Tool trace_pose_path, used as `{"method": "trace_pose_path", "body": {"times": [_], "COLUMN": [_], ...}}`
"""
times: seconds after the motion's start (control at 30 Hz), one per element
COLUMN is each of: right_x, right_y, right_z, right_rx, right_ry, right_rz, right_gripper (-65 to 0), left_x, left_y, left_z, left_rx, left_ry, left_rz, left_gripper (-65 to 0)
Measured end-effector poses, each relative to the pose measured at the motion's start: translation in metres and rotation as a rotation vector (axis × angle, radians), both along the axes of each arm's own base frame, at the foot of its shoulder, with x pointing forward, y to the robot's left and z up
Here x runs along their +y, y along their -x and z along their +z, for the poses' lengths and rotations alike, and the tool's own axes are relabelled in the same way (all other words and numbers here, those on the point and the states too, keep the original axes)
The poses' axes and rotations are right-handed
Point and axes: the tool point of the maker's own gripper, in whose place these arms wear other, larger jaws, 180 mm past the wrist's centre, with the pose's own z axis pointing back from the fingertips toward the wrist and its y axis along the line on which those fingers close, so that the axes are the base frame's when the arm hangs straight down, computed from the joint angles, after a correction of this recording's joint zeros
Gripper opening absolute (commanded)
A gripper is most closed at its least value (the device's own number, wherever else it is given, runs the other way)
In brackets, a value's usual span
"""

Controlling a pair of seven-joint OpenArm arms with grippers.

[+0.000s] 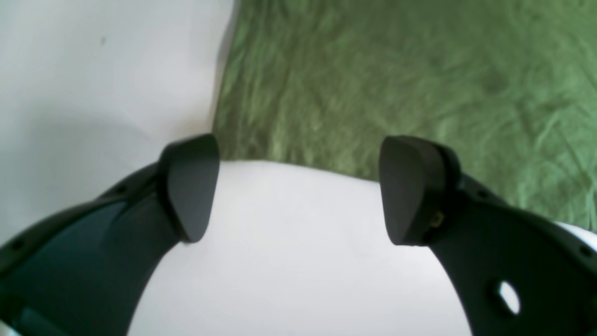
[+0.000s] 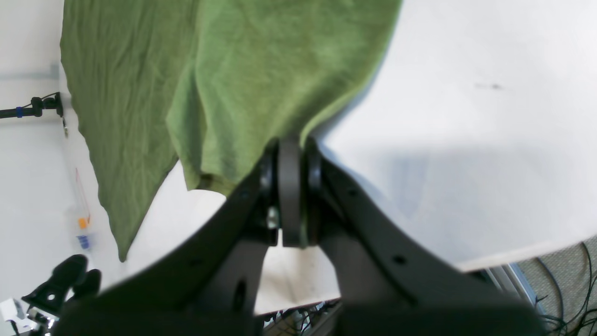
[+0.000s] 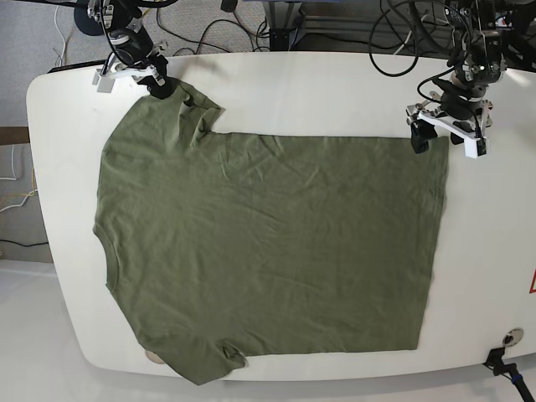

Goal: Fold the T-shirt properly
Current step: 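Lower both grippers to the shirt's shoulder corners and pinch them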

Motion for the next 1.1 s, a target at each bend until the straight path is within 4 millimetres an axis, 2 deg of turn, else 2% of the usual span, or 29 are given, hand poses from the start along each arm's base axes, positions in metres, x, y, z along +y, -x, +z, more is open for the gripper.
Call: {"method": "trace_pose_path", "body": {"times": [0.07,0.2,0.37,0.53,0.67,1.0,1.1], "right_x": [0.0,0.0,0.0,0.0,0.0,0.0,0.0], "right_y": [0.0,-0.004,-0.005,-0.005,-0.005,-0.005,-0.005], "right_z": [0.0,0.001,0.001,0.001,0.001,0.001,0.001], "right_rx": [0.001,-0.006,-0.007,-0.007,-0.008,-0.008,-0.008], "right_ry": [0.0,0.004,0.004,0.004,0.005,0.004,0.005], "right_rz": [0.001,0.004,0.004,0.004,0.003,0.004,0.003], "right_gripper": [-65.0,-65.0,-65.0,-65.0,-65.0,-65.0,-65.0], "left_x": [0.007,0.038,0.035,0.044,0.029,0.003,-0.001], "left_y": [0.003,0.013,0.003,-0.012,-0.025,-0.033,-0.033], "left_z": [-0.011,-0.028,-0.034,-0.035,-0.035,-0.037,-0.036], "left_rx": [0.027,0.077,0.07,0.05,0.031,0.023,0.017], "left_ry": [0.005,-0.011,0.018,0.015,0.025,0.05,0.052], "left_rz": [0.022,0.113,0.113,0.139,0.068,-0.006,-0.027], "left_gripper": [-14.1,-14.1,-14.1,-14.1,-14.3,-14.3,-17.8]}}
